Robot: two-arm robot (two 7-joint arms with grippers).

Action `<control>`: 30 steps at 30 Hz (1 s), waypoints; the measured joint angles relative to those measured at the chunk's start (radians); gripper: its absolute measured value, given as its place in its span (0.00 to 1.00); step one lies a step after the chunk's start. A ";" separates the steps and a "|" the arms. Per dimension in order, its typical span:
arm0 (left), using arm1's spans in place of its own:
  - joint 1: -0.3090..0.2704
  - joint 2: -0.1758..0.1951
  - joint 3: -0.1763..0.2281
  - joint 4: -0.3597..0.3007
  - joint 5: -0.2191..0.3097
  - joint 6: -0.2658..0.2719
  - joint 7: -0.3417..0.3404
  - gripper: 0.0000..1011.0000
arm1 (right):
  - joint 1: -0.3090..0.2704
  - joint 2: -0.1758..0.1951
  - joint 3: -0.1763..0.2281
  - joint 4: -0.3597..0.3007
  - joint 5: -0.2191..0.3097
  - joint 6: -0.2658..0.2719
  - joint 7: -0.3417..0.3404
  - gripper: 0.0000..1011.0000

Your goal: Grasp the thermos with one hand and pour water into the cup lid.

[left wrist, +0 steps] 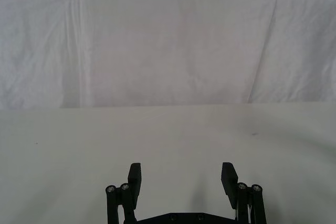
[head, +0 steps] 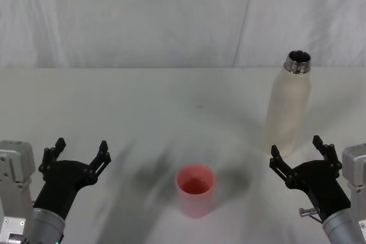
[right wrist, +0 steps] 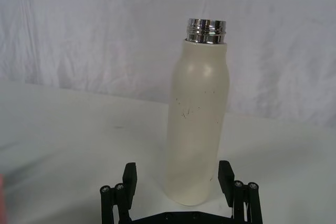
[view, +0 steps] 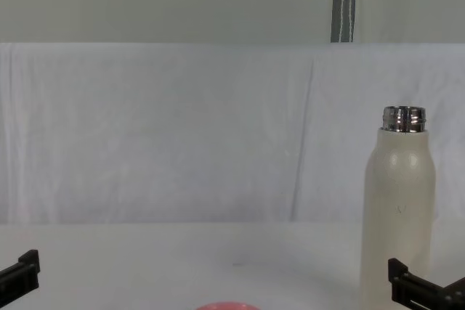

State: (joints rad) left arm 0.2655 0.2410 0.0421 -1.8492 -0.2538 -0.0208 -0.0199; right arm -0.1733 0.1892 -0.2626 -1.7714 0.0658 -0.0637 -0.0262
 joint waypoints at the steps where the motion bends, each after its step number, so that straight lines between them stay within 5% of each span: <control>1: 0.000 0.000 0.000 0.000 0.000 0.000 0.000 0.99 | 0.000 0.000 0.000 0.000 0.000 0.000 0.000 0.99; 30: 0.000 0.000 0.000 0.000 0.000 0.000 0.000 0.99 | 0.000 0.000 0.000 0.000 0.000 0.000 0.000 0.99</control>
State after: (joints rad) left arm 0.2655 0.2410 0.0421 -1.8492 -0.2538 -0.0208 -0.0199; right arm -0.1732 0.1892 -0.2626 -1.7714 0.0659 -0.0636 -0.0262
